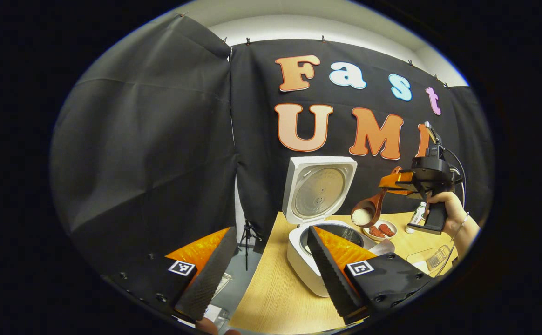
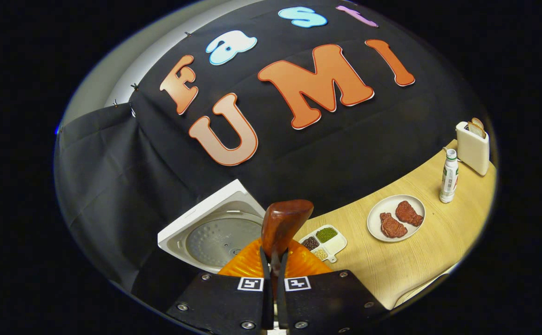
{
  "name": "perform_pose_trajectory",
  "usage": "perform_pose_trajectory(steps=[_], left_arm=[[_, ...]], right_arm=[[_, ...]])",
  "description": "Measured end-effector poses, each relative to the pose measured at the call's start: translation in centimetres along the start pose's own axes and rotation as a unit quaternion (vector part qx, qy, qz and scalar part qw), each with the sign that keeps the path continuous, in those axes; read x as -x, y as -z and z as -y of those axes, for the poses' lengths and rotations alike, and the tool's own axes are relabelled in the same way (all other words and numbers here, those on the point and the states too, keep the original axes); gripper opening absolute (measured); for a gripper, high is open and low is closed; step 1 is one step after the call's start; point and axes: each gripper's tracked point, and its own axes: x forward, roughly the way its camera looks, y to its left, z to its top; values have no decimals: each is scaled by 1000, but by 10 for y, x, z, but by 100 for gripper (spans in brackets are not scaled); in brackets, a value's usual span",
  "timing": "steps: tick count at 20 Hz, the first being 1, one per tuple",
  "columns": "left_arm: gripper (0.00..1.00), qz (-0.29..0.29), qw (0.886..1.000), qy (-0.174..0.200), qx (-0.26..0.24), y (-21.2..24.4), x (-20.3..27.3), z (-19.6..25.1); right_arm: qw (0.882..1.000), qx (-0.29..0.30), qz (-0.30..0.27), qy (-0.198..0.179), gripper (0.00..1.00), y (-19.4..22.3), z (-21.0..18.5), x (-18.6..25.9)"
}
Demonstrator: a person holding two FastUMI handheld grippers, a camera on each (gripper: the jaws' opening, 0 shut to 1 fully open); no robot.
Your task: Close the left gripper, press the button to open the rice cooker; take a wooden spoon from the chopstick holder with the right hand, scoop a spoonful of rice and pour it into the rice cooker, then put the wooden spoon back into the chopstick holder.
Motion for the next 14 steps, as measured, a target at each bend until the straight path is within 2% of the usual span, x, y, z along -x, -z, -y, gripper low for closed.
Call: perform_pose_trajectory(steps=[14], left_arm=[[100, 2, 1000, -6, 4, 0, -2, -6]], right_arm=[[994, 110, 16, -10, 2, -6, -26, -1]])
